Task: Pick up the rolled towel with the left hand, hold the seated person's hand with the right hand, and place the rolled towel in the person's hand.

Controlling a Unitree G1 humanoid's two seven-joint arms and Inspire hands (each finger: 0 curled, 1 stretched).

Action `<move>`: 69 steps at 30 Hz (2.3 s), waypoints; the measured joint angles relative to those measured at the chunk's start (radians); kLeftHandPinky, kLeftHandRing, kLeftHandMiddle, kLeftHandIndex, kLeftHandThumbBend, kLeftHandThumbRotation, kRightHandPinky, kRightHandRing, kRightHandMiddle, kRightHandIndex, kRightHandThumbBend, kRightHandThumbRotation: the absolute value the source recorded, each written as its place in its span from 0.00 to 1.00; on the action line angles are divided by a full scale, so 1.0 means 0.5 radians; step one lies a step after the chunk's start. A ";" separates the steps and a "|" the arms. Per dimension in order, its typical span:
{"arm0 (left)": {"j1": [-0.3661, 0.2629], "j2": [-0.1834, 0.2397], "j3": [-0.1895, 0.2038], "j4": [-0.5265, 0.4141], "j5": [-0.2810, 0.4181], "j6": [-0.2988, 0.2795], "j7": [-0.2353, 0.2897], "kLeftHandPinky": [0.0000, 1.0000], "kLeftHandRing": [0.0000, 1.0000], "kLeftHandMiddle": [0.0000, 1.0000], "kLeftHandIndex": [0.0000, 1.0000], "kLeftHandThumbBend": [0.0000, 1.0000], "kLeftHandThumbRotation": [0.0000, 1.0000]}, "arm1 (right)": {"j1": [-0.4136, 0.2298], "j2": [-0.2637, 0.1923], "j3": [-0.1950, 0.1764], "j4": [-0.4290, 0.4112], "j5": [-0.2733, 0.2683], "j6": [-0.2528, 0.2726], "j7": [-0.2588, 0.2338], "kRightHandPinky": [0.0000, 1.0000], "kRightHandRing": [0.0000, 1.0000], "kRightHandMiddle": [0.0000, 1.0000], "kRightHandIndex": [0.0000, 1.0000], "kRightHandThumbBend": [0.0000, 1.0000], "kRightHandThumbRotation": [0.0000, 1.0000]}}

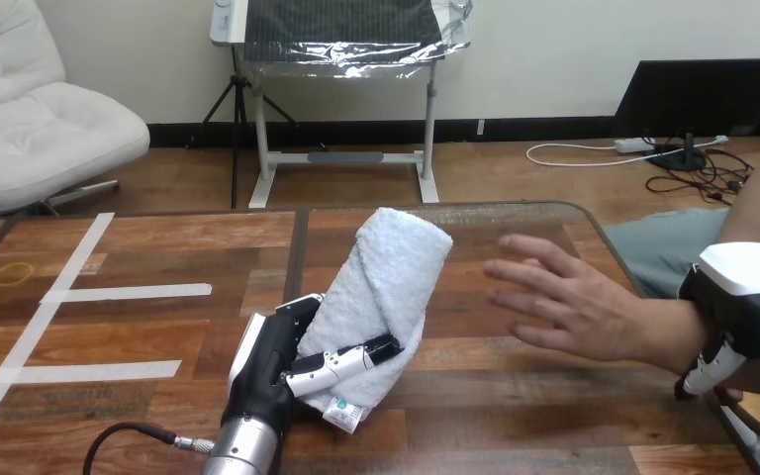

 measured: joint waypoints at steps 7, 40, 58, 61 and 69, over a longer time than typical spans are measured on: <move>-0.011 -0.002 -0.001 0.016 0.000 0.000 -0.005 0.36 0.38 0.40 0.45 0.83 0.25 | 0.015 0.000 -0.024 -0.045 0.026 0.003 -0.001 0.12 0.21 0.31 0.36 0.69 0.00; -0.116 -0.149 -0.127 0.022 0.162 0.015 0.029 0.39 0.40 0.42 0.47 0.83 0.32 | 0.016 0.001 -0.040 -0.094 0.068 0.001 -0.025 0.15 0.23 0.33 0.38 0.73 0.00; -0.263 -0.308 -0.234 0.055 0.173 0.037 0.029 0.35 0.38 0.43 0.48 0.85 0.34 | 0.016 0.001 -0.042 -0.094 0.069 0.008 -0.026 0.14 0.23 0.32 0.38 0.73 0.00; -0.288 -0.332 -0.251 0.065 0.176 0.045 0.026 0.35 0.38 0.43 0.48 0.85 0.34 | 0.016 0.001 -0.043 -0.094 0.070 0.010 -0.031 0.14 0.22 0.32 0.37 0.73 0.00; -0.362 -0.398 -0.282 0.102 0.176 0.050 0.035 0.36 0.39 0.42 0.47 0.86 0.36 | 0.016 0.002 -0.060 -0.098 0.082 0.009 -0.052 0.13 0.21 0.31 0.35 0.72 0.00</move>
